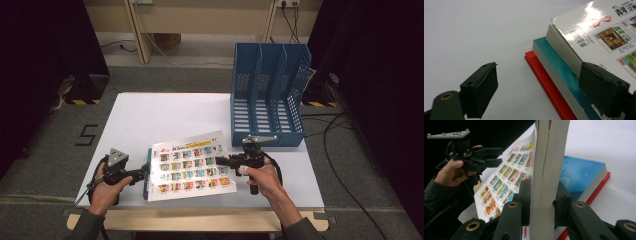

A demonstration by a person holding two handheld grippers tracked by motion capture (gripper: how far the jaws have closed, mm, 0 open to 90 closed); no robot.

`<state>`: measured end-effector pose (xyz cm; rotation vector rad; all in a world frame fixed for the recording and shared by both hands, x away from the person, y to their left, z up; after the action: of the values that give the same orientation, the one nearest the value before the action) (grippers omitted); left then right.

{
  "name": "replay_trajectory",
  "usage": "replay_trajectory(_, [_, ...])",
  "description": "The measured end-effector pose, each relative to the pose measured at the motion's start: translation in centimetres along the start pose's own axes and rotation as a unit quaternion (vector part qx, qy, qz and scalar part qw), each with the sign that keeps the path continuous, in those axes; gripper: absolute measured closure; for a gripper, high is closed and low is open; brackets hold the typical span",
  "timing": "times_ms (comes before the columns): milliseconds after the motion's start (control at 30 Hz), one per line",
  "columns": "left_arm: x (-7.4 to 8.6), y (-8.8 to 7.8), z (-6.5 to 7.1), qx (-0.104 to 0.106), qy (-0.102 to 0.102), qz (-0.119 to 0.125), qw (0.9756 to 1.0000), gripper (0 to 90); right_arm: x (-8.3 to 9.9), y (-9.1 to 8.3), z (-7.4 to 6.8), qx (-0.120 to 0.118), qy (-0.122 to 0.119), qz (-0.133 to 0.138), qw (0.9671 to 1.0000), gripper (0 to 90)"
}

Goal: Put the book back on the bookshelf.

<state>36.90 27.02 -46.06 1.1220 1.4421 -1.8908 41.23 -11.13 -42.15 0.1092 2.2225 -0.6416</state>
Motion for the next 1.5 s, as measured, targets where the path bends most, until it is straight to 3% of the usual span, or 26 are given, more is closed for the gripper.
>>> replay_trajectory(133, [-0.2,-0.2,-1.1,-0.017,-0.015,0.011,0.9997,15.1,-1.7,-0.6,-1.2,0.002,-0.024,-0.015,0.9996,73.2])
replay_trajectory(333, [0.3,0.2,-2.4,-0.032,-0.026,0.004,0.9991,15.1,-4.5,-1.9,-2.9,0.019,-0.062,-0.055,0.9963,73.5])
replay_trajectory(533, [0.7,0.6,-3.4,-0.039,-0.026,-0.011,0.9988,15.1,-7.7,-3.6,-4.9,0.044,-0.107,-0.092,0.989,73.6])
replay_trajectory(733, [1.6,1.2,-4.4,-0.052,-0.024,-0.044,0.9974,15.1,-10.1,-5.4,-7.1,0.082,-0.147,-0.129,0.9773,73.7])
replay_trajectory(767, [1.8,1.4,-4.5,-0.051,-0.022,-0.052,0.9971,15.2,-10.6,-5.9,-7.6,0.095,-0.157,-0.144,0.9723,73.8])
replay_trajectory(800, [2.0,1.5,-4.6,-0.052,-0.02,-0.057,0.9968,15.2,-10.6,-5.9,-7.6,0.095,-0.157,-0.144,0.9723,73.8])
replay_trajectory(1000, [2.8,2.3,-4.9,-0.06,-0.003,-0.086,0.9945,15.2,-11.7,-7.3,-8.5,0.124,-0.17,-0.164,0.9638,73.8])
replay_trajectory(1133, [3.0,2.4,-4.9,-0.061,-0.003,-0.086,0.9944,14.8,-12.3,-8.6,-9.1,0.15,-0.184,-0.176,0.9553,73.8])
replay_trajectory(1167, [3.0,2.4,-4.9,-0.061,-0.003,-0.086,0.9944,14.7,-12.6,-9.3,-9.4,0.163,-0.19,-0.18,0.9513,73.8])
replay_trajectory(1200, [3.0,2.4,-5.0,-0.06,-0.004,-0.087,0.9944,14.7,-12.6,-9.3,-9.4,0.163,-0.19,-0.18,0.9513,73.8])
replay_trajectory(1300, [3.0,2.4,-5.0,-0.058,-0.008,-0.088,0.9944,14.6,-13.1,-10.6,-10.1,0.185,-0.209,-0.19,0.9413,73.8])
replay_trajectory(1333, [3.0,2.4,-5.0,-0.059,-0.008,-0.088,0.9944,14.6,-13.1,-10.6,-10.1,0.185,-0.209,-0.19,0.9413,73.9])
replay_trajectory(1400, [3.0,2.4,-5.0,-0.059,-0.007,-0.088,0.9943,14.6,-13.2,-11.1,-10.3,0.198,-0.213,-0.196,0.9364,73.9])
replay_trajectory(1433, [3.0,2.4,-5.0,-0.058,-0.008,-0.088,0.9944,14.6,-13.3,-11.3,-10.5,0.206,-0.221,-0.201,0.9319,73.9])
replay_trajectory(1500, [3.0,2.4,-5.0,-0.058,-0.008,-0.087,0.9944,14.6,-13.3,-11.6,-10.6,0.218,-0.227,-0.208,0.9263,73.9])
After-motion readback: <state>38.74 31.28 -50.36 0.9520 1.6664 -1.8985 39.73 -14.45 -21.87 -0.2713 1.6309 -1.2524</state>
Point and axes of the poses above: each handheld gripper's, and its own axes: y roughly forward along the jaws, x roughly out of its underside, z roughly to its right, the point moved 3 cm from there along y, roughly forward along the jaws, and after that the axes turned 4 degrees about z, right-handed, at the moved point
